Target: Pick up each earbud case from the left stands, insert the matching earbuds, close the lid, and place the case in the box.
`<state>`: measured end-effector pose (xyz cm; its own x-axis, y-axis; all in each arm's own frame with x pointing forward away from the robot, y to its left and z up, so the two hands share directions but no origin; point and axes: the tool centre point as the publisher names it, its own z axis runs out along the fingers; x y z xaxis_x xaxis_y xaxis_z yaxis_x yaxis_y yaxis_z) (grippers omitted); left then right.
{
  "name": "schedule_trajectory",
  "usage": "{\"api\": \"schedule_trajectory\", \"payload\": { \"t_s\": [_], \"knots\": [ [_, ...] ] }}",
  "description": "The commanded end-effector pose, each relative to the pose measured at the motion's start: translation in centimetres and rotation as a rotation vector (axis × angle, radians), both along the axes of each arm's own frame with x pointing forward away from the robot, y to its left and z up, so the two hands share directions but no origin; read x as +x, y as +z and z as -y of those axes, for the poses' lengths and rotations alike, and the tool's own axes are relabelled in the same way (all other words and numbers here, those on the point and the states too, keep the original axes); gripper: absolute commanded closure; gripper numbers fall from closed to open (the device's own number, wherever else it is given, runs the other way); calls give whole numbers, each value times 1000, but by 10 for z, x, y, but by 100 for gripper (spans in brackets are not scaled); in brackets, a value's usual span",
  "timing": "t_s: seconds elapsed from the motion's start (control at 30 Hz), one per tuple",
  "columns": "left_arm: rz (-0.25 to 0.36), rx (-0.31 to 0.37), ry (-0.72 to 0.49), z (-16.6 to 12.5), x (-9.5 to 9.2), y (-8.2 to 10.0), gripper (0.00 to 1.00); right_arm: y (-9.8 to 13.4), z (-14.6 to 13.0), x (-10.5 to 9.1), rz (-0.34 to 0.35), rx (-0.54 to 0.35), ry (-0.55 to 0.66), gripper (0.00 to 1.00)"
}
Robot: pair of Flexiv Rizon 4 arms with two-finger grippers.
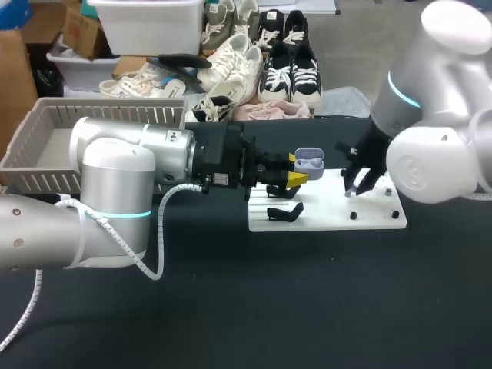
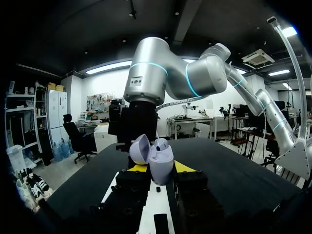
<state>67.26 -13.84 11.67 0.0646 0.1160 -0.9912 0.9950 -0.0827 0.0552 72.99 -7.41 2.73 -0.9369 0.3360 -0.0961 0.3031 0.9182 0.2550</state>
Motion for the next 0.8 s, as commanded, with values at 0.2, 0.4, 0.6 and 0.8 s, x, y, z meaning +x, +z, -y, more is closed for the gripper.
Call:
{"api": "schedule_trajectory", "payload": {
  "t_s": [0.2,0.4,0.6,0.8],
  "knots": [
    [1,-2,1,0,0,0,100,16,3,-3,8,-3,-3,100],
    [1,-2,1,0,0,0,100,28,11,-8,13,-2,-10,100],
    [1,-2,1,0,0,0,100,43,24,-9,-40,-10,-9,100],
    [1,-2,1,0,0,0,100,57,29,-18,-11,-52,97,100]
  ]
}}
